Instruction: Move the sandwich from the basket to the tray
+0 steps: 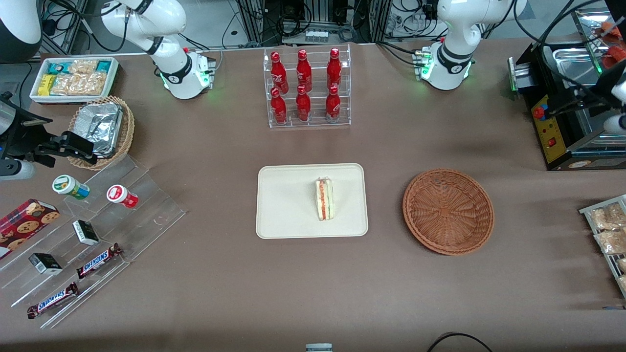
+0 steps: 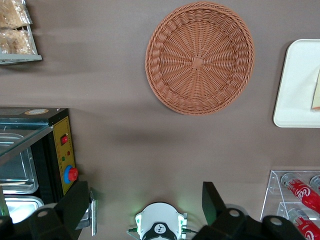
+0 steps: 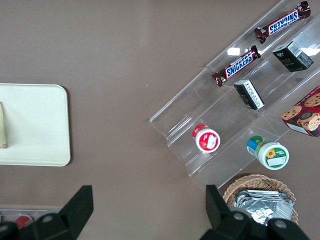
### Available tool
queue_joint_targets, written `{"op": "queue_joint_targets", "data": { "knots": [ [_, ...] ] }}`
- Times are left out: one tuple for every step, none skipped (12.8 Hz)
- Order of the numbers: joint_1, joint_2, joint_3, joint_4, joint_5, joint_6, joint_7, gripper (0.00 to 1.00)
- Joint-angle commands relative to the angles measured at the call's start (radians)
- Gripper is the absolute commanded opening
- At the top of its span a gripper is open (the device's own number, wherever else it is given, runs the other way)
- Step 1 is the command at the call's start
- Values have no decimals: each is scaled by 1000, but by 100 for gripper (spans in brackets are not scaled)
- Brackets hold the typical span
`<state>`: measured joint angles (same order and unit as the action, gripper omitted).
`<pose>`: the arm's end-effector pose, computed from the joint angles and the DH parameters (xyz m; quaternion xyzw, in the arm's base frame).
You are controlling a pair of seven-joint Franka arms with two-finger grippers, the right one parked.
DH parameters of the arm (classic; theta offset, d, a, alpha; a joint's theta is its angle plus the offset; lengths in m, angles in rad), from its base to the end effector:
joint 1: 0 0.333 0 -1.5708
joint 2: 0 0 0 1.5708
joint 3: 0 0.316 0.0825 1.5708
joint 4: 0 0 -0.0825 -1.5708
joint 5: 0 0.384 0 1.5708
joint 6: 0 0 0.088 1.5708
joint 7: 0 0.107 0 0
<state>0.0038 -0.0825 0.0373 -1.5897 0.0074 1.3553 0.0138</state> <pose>0.5045 0.0225 0.6423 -0.9970 -0.0139 0.0759 0.0001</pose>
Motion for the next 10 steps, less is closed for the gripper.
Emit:
{"op": "queue_joint_targets", "data": {
  "knots": [
    [31,-89,-13,-93,8,42,52,100],
    [31,-92,-13,-93,8,42,57,100],
    [27,-91,-13,-88,6,45,55,100],
    [18,-85,-13,-81,3,48,49,100],
    [-1,-74,-11,-64,5,56,40,100],
    [-11,-57,-11,-50,6,59,11,100],
    [-16,-36,-11,-23,8,58,-3,100],
    [-25,-23,-11,-10,8,56,-5,100],
    [-27,-22,-11,-9,8,56,-5,100],
    [-27,-22,-11,-9,6,54,1,100]
  ]
}}
